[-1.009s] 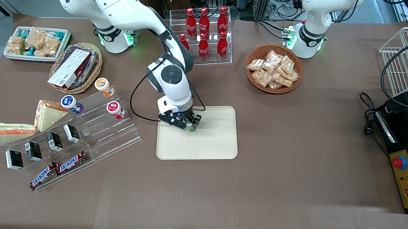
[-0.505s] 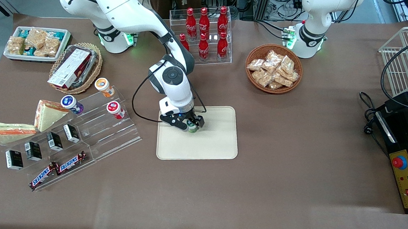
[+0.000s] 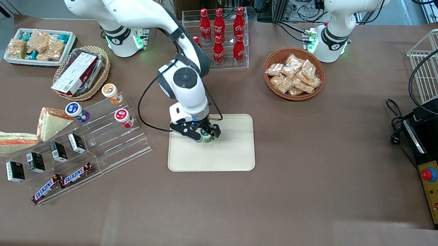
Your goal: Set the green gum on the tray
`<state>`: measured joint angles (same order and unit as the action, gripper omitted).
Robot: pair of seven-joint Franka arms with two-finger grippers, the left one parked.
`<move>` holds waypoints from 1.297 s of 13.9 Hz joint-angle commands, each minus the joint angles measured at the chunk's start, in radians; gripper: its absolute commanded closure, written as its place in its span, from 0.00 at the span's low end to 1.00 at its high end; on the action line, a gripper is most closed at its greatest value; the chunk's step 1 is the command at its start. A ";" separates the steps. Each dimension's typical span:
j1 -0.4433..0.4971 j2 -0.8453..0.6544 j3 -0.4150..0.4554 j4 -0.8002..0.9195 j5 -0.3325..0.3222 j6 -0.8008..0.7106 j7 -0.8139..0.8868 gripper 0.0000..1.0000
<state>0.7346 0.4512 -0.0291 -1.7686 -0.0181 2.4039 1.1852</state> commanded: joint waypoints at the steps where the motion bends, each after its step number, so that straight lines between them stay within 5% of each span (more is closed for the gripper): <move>1: -0.007 -0.147 -0.001 -0.012 -0.013 -0.124 -0.016 0.00; 9: -0.210 -0.491 0.009 0.044 -0.014 -0.638 -0.491 0.00; 18: -0.562 -0.566 0.002 0.127 -0.013 -0.698 -1.148 0.00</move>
<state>0.2331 -0.1342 -0.0368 -1.6854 -0.0197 1.7377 0.1220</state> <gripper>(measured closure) 0.000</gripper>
